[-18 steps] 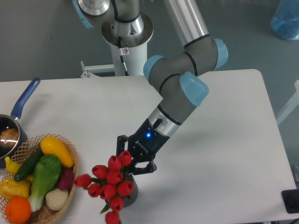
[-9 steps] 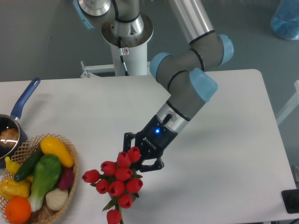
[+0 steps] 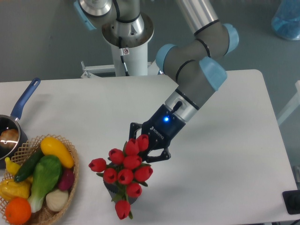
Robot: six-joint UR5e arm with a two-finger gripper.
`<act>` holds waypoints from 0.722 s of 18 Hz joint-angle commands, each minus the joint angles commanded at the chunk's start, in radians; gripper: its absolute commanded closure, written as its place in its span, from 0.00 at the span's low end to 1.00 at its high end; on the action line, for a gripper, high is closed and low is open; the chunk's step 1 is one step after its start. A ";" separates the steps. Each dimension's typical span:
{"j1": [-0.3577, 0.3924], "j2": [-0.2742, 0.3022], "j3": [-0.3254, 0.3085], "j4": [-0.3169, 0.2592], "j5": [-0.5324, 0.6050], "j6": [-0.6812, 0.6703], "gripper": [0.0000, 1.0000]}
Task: Pick up the flowers from the vase
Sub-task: 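Close the gripper around the tulip stems just above the vase rim, then lift the gripped tulip bunch straight up out of the grey vase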
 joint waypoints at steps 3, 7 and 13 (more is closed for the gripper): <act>0.026 0.014 0.000 -0.002 -0.080 -0.011 1.00; 0.037 0.028 0.002 0.000 -0.104 -0.052 1.00; 0.060 0.037 0.011 0.000 -0.159 -0.054 1.00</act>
